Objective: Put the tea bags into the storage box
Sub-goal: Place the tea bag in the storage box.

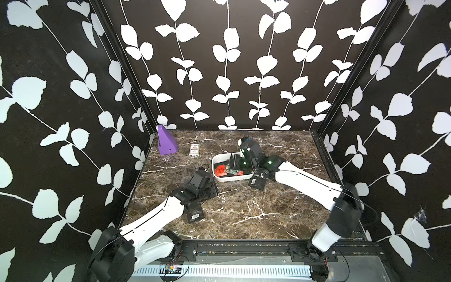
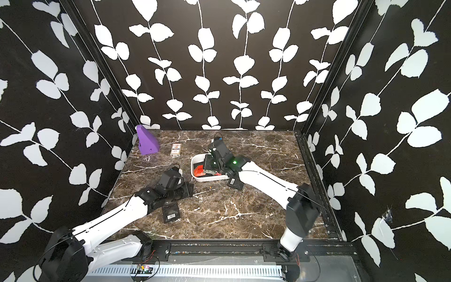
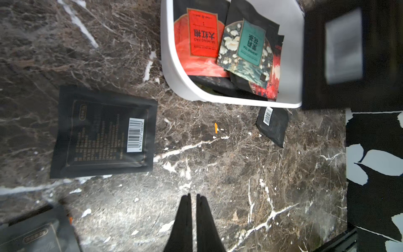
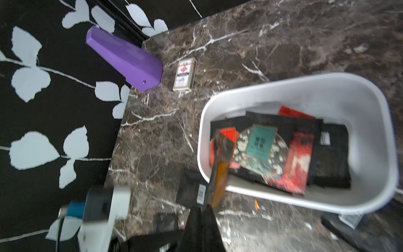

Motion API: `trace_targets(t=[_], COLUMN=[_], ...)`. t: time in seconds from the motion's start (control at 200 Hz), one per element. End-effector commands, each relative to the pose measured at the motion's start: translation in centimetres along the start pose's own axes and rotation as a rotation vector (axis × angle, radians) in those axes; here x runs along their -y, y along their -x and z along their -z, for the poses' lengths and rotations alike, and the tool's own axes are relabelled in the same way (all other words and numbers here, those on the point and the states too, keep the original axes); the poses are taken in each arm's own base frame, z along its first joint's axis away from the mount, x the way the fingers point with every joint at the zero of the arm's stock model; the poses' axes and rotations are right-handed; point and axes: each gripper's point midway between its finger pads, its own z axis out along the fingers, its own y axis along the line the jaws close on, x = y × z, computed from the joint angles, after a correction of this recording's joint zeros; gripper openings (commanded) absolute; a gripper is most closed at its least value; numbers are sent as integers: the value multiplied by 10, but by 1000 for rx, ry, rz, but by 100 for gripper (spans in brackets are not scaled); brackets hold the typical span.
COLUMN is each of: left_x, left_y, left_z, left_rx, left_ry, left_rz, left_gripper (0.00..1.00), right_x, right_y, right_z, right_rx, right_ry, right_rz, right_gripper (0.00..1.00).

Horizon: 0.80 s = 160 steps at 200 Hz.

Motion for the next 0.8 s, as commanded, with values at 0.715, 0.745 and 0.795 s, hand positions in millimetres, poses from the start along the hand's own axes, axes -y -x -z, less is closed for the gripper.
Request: trace_targets(t=[0.715,0.745,0.795], left_x=[7,10,12], left_y=[-10,-11,-11], left_z=[-6,-7,-9], left_rx=[-25,-28,-31], left_ry=[-48,-54,-61], left_rz=[1,1,3], left_gripper=[6,6,6], right_x=[143,152,168], right_y=[-8,-11,-19], right_z=[38,43,49], right_rx=[8,10,2], right_ry=[-327,-338,-356], right_rz=[-34,-52,-87], right_gripper=[49,49,49])
